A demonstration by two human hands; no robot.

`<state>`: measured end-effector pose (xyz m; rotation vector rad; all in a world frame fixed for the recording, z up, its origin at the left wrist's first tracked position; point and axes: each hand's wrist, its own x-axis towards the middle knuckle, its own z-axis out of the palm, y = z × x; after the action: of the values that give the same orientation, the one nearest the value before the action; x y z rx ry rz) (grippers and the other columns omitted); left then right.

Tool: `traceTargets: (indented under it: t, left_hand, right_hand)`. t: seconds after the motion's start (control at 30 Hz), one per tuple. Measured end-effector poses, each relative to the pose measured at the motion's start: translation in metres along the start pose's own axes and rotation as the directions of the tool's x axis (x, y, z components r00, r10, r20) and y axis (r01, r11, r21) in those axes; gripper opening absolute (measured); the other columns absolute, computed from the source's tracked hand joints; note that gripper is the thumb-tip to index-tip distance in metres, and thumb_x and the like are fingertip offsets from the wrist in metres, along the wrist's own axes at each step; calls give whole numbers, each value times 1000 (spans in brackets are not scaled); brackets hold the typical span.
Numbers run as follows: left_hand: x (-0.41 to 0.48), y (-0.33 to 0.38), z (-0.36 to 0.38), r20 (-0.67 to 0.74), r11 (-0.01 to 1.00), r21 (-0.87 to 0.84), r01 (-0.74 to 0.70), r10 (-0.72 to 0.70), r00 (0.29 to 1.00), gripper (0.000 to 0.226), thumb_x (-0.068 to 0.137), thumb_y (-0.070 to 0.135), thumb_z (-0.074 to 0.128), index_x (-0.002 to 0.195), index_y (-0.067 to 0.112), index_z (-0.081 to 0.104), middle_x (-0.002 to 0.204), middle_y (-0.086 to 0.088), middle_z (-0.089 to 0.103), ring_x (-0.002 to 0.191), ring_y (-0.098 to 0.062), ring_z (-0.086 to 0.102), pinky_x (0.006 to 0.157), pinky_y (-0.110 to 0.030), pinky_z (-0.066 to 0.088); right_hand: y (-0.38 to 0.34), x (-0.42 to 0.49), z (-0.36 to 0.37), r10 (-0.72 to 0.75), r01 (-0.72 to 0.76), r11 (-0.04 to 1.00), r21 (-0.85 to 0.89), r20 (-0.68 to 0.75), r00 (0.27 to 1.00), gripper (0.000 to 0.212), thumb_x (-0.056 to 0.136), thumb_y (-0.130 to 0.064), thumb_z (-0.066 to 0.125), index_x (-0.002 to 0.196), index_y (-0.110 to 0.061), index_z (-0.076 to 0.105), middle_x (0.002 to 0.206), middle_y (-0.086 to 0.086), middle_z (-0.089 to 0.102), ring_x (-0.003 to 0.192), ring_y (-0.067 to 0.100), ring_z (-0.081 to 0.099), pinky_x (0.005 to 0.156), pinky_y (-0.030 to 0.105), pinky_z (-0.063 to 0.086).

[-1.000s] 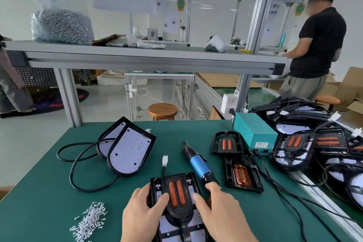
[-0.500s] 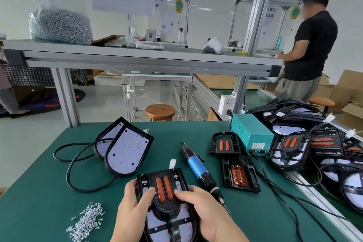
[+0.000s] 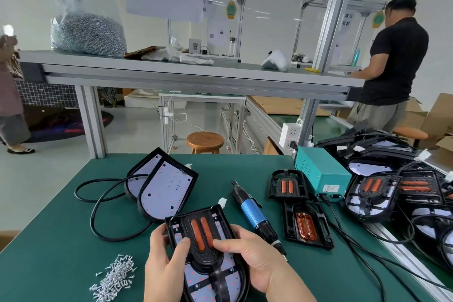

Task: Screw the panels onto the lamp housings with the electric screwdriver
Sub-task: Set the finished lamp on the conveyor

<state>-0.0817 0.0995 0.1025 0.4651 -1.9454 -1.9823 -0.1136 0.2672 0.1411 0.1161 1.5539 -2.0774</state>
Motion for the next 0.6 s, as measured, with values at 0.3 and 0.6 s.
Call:
traceTargets:
  t: [0.3, 0.6]
  left_hand:
    - [1, 2, 1, -2, 1000, -6, -15, 15, 1000, 37, 94, 16, 65, 126, 26, 48, 111, 10, 62, 95, 0, 57, 82, -37, 42]
    - [-2, 3, 4, -30, 1000, 6, -23, 24, 999, 37, 93, 14, 67, 123, 27, 50, 106, 18, 60, 92, 4, 56, 85, -38, 44]
  right_hand:
    - [-1, 6, 0, -16, 16, 999, -47, 20, 1000, 49, 84, 9, 72, 130, -2, 59, 116, 21, 73, 105, 37, 71, 94, 45, 57]
    - [3, 9, -4, -25, 26, 999, -27, 18, 1000, 42, 85, 9, 71, 125, -2, 64, 115, 24, 72, 102, 38, 71, 92, 44, 57]
